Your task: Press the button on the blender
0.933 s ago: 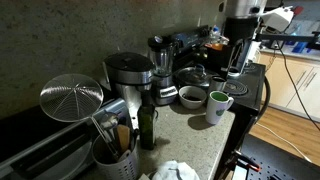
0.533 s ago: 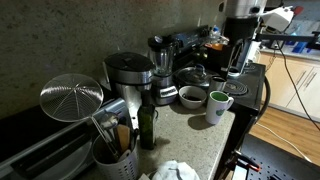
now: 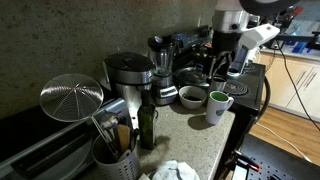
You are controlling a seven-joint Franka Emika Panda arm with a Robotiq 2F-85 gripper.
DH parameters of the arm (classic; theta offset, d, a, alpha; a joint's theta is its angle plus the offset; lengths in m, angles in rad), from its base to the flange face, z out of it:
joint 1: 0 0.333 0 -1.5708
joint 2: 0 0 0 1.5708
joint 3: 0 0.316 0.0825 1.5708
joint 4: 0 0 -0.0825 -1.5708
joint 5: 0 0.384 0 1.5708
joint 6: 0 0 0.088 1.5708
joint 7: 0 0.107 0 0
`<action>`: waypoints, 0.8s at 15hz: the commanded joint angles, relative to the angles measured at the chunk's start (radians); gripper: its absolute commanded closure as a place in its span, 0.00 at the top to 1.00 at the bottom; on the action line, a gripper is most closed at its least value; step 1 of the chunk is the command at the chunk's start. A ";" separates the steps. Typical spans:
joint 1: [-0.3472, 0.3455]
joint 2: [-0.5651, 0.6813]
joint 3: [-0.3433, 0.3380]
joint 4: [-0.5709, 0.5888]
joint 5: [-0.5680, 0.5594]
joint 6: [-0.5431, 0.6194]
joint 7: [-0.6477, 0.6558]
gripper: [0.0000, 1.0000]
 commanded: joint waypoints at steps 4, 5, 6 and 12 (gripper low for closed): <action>-0.066 0.242 0.024 0.026 -0.031 0.342 0.198 1.00; -0.072 0.291 0.022 0.037 -0.038 0.395 0.210 1.00; -0.079 0.336 0.022 0.050 -0.047 0.439 0.217 1.00; -0.063 0.593 -0.002 0.199 -0.121 0.614 0.283 0.66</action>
